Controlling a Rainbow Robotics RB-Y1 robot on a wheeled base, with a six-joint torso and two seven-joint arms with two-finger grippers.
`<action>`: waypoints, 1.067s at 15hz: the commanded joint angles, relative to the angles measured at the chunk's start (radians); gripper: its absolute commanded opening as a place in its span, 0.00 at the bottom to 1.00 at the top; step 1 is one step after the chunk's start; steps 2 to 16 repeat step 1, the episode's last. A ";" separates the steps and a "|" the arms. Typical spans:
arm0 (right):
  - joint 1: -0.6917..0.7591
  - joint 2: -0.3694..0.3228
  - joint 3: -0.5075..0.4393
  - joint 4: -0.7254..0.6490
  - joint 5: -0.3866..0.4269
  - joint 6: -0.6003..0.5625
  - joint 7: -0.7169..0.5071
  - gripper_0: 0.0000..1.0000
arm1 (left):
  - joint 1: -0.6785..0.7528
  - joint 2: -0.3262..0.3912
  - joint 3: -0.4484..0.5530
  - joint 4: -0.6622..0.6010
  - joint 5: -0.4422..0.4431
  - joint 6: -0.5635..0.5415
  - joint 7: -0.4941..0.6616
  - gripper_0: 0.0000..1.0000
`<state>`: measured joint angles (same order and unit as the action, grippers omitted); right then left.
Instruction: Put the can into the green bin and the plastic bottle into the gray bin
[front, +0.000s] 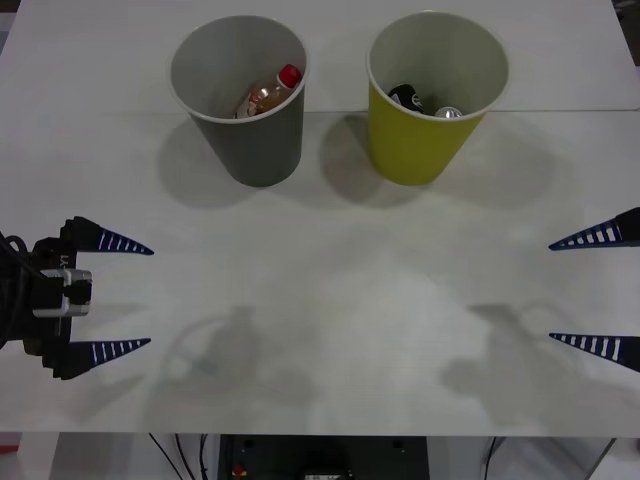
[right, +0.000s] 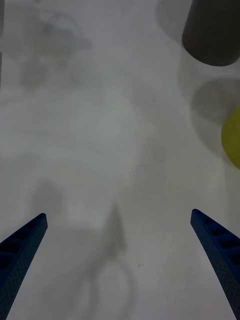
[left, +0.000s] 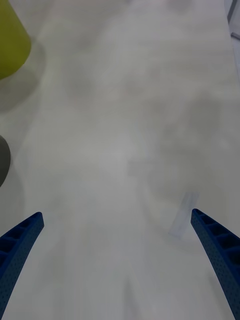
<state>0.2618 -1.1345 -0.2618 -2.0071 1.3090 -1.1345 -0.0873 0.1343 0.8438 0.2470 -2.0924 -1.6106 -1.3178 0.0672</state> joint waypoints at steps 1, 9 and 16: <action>0.000 0.000 0.000 0.000 0.000 0.000 0.000 1.00 | -0.001 0.000 0.000 0.000 0.001 0.000 -0.001 1.00; 0.000 0.000 0.000 0.000 0.000 0.000 0.000 1.00 | -0.001 0.000 0.000 0.000 0.001 0.000 -0.001 1.00; 0.000 0.000 0.000 0.000 0.000 0.000 0.000 1.00 | -0.001 0.000 0.000 0.000 0.001 0.000 -0.001 1.00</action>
